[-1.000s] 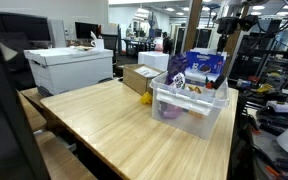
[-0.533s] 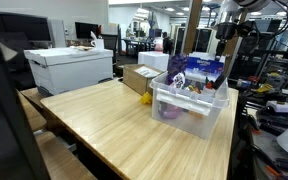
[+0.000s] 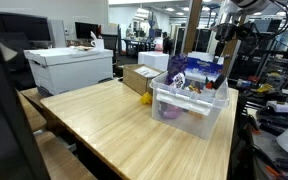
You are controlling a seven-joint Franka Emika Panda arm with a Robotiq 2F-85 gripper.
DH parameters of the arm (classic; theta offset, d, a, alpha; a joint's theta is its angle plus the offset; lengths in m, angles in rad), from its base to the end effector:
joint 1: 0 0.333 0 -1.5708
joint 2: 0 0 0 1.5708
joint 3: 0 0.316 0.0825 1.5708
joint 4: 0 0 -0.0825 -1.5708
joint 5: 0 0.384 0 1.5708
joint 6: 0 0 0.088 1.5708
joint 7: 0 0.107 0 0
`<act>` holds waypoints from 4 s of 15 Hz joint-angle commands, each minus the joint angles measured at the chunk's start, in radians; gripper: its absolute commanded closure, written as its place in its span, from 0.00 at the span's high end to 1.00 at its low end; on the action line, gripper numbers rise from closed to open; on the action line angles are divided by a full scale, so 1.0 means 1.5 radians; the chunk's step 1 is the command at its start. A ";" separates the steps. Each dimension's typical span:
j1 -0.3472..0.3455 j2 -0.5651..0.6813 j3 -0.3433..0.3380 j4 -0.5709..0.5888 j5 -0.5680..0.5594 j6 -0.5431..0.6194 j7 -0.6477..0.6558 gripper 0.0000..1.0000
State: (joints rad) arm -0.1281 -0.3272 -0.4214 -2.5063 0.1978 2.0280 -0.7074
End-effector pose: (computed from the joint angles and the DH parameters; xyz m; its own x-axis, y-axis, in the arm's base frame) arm 0.3580 -0.2034 0.3789 0.9962 0.0788 0.0384 0.0872 -0.9353 -0.3431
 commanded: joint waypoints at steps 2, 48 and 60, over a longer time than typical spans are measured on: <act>-0.011 0.008 0.009 -0.002 0.034 0.016 -0.020 0.00; -0.069 0.062 -0.026 -0.005 0.015 0.065 0.018 0.05; -0.065 0.022 0.044 0.012 -0.063 0.018 0.026 0.05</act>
State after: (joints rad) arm -0.2278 -0.2496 -0.3852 -2.4924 0.1425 2.0875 -0.6650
